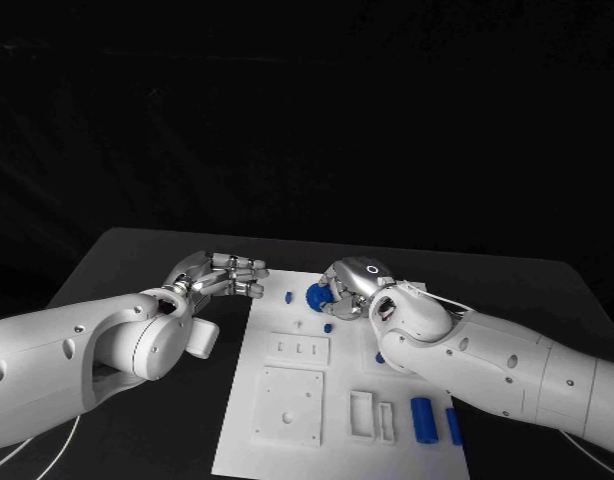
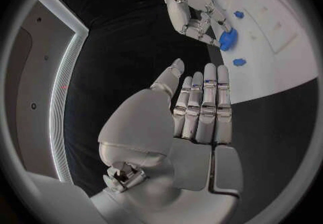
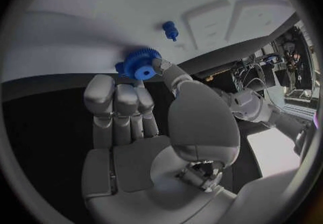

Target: Assemble the parts on the task board

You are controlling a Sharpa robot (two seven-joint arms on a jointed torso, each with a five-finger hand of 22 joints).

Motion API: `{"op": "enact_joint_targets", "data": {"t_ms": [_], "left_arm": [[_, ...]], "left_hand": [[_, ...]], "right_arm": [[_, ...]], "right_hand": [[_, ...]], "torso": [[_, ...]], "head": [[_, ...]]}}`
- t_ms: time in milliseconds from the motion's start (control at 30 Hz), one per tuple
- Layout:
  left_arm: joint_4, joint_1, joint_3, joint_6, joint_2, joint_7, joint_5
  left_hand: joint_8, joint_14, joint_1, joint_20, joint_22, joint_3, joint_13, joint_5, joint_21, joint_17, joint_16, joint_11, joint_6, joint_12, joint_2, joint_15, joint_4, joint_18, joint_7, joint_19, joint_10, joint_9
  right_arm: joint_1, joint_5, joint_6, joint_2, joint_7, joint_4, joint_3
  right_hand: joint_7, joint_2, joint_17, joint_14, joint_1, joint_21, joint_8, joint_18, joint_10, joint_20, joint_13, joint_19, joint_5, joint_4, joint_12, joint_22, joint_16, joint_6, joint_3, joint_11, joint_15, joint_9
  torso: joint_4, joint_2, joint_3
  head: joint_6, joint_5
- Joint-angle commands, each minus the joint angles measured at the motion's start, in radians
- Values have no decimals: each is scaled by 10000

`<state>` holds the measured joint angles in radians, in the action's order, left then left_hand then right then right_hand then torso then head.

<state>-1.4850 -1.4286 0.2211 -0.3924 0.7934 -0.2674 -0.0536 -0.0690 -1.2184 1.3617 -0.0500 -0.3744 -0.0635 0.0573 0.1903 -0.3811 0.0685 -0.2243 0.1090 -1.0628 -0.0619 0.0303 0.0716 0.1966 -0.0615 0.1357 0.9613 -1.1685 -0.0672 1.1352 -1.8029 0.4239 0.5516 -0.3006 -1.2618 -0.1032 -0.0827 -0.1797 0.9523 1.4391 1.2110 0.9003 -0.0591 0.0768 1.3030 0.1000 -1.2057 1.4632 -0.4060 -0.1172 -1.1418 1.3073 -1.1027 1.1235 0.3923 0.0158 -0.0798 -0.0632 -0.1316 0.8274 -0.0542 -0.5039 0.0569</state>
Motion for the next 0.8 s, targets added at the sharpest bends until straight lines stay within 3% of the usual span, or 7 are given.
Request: {"op": "enact_joint_targets", "data": {"t_ms": [33,367,500,733,767,800], "left_arm": [[-13,-22,-11,-15,-25,-39,-31],[13,-22,-11,-4,-54,-33,-31],[18,-22,-11,-14,-56,-18,-31],[40,-22,-11,3,-71,12,-11],[43,-22,-11,8,-72,17,-3],[46,-22,-11,15,-75,24,5]], "left_hand": [[11,41,0,-3,-13,2,12,-39,17,-7,-9,16,90,4,-82,-4,-47,-41,10,91,84,0],[11,41,0,-3,-13,2,12,-39,17,-7,-9,16,90,4,-82,-4,-47,-41,10,91,84,0],[11,40,-11,-6,-34,-11,13,-45,22,-7,-12,19,91,2,-94,-3,-62,-42,10,86,93,0],[14,42,-53,-11,-35,-6,13,-35,31,-7,-12,18,102,1,-82,-1,-104,-39,8,86,99,2],[16,40,-158,-22,-24,12,14,-11,46,-6,-14,19,110,2,-44,5,-193,-33,3,91,109,2],[15,42,-186,-24,-6,14,15,23,68,-6,-16,20,115,-1,-41,6,-229,-35,4,98,117,2]], "right_arm": [[-27,-175,66,-25,-161,75,15],[-17,-135,-91,-120,-130,220,22],[-14,24,-290,-153,73,287,52],[-6,201,-353,-185,227,335,103],[-5,225,-350,-187,236,338,105],[-5,253,-348,-190,245,342,108]], "right_hand": [[-44,-48,-16,17,43,47,-31,58,10,51,21,514,101,8,66,1130,56,-48,72,25,-67,-14],[-96,-91,-46,12,48,31,-29,68,-15,30,58,511,481,58,102,1127,76,-269,58,-11,-42,-7],[-216,-109,-84,5,85,-6,-31,94,-48,-15,113,505,718,131,149,1120,106,-789,-158,-91,11,10],[-215,-5,-99,10,278,34,-19,100,-50,-37,145,521,1223,424,134,1135,109,-1381,-808,-80,19,20],[-215,-1,-100,2,294,23,-14,105,-61,-33,156,522,1206,518,141,1132,111,-1394,-894,-76,10,23],[-245,65,-92,7,63,46,-22,99,-61,-30,153,529,443,734,139,1139,103,-1346,-894,-86,22,19]], "torso": [[4,2,2],[21,-10,10],[27,-10,5],[15,-14,8],[17,-15,8],[21,-19,8]], "head": [[-9,-22],[-47,-31],[-44,-35],[-121,3],[-121,15],[-123,18]]}}
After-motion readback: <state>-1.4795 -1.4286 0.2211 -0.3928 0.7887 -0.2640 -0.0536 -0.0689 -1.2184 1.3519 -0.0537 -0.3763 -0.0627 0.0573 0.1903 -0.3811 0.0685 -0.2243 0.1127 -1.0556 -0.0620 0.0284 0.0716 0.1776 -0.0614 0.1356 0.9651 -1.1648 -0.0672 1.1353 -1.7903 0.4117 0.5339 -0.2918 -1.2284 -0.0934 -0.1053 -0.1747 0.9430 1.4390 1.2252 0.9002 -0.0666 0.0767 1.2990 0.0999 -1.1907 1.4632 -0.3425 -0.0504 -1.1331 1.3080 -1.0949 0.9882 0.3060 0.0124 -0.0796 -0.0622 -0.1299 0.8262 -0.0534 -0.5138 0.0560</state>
